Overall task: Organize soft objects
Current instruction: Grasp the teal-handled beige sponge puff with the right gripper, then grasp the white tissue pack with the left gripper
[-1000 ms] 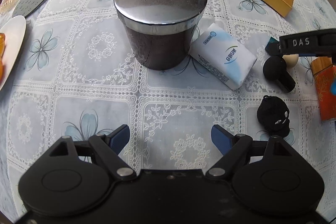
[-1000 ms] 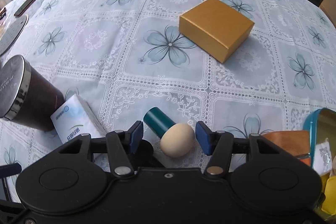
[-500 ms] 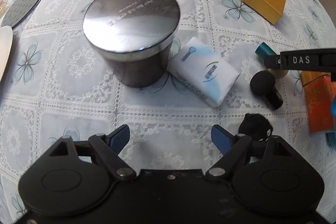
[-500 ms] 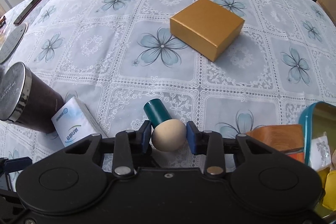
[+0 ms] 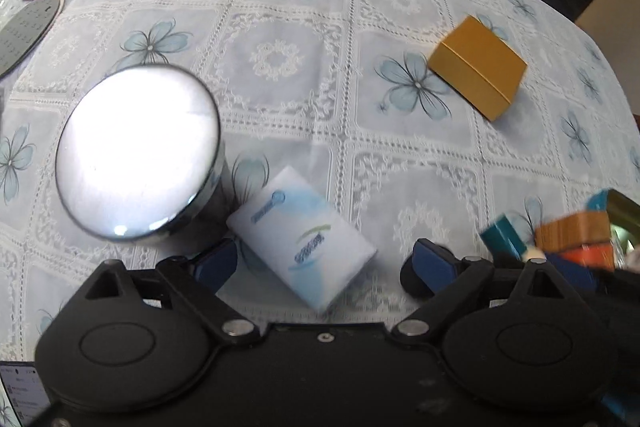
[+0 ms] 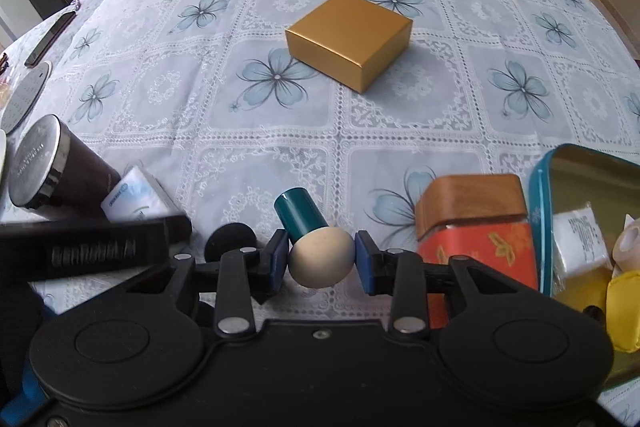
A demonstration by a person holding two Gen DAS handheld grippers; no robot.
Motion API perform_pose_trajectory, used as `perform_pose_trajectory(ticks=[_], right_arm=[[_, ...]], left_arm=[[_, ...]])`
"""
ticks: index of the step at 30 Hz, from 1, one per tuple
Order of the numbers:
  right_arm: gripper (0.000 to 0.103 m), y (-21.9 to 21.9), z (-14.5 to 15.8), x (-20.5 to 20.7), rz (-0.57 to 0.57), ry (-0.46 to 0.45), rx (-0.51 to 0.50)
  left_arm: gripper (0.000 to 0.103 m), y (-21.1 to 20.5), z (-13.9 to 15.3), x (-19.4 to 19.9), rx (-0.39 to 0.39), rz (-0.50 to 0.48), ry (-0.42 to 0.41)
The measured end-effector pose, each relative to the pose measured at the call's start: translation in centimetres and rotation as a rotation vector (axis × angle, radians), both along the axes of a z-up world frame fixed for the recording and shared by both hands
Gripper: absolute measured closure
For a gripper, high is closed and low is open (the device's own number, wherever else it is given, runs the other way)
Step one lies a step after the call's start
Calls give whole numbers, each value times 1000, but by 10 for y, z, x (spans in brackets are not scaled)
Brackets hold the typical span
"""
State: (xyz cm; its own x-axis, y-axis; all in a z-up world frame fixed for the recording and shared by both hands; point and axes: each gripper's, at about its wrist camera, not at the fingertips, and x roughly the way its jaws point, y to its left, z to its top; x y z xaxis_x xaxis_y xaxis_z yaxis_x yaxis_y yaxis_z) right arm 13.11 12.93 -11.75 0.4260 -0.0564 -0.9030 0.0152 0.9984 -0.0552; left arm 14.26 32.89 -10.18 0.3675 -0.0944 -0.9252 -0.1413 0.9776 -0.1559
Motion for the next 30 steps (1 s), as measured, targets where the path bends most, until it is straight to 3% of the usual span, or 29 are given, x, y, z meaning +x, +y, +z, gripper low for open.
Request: perform_pose_trajectory(ticks=[5, 9, 11, 14, 17, 25, 30], right_arm=[[66, -2, -11, -4, 6, 34, 6], [64, -1, -21, -5, 19, 58, 10], [62, 0, -22, -5, 26, 58, 1], [61, 0, -25, -3, 36, 58, -8], [60, 0, -26, -4, 43, 39, -8], [64, 5, -28, -7, 70, 28, -50], [65, 2, -17, -20, 74, 26, 2]], left_arm=[[5, 1, -12, 18, -9, 94, 46], [3, 3, -28, 26, 5, 106, 129], [3, -1, -29, 28, 20, 91, 129], [10, -7, -29, 25, 67, 76, 124], [25, -9, -26, 20, 100, 55, 112], [47, 9, -15, -10, -3, -27, 128], [54, 23, -9, -44, 1, -48, 127]])
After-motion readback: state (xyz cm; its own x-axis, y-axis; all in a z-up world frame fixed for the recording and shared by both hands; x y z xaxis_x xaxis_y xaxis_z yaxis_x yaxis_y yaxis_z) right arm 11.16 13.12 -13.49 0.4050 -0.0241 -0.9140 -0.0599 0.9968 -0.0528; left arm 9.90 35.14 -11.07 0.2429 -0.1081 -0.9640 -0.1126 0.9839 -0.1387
